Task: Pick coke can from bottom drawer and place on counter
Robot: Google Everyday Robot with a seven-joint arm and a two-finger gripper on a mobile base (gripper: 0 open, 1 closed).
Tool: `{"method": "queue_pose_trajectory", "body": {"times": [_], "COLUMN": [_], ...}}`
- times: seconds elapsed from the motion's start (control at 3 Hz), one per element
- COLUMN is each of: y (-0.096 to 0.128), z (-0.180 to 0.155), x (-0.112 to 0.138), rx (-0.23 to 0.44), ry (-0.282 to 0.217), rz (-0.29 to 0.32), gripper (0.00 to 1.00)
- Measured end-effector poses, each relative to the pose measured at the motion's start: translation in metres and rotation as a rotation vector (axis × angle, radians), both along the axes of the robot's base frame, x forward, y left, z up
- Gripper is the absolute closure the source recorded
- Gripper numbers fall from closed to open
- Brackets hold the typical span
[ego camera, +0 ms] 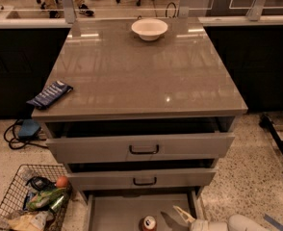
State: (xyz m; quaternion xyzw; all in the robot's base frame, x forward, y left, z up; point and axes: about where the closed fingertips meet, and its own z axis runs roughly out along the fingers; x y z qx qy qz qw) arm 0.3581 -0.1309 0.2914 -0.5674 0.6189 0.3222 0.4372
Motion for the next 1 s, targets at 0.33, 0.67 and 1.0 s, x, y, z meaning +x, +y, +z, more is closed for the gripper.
{"method": "queue_pose_trajectory", "body": {"times": [0.33,0.67,1.0], "y": [0.023,0.043,0.057], "z": [-0.028,-0.048,-0.067], "x": [0.002,0.004,0.013], "rx": [0.048,0.089,0.126], "ry": [0.015,0.028,0.033], "rz": [0.003,-0.012,-0.022], "gripper": [0.0,0.0,0.0]}}
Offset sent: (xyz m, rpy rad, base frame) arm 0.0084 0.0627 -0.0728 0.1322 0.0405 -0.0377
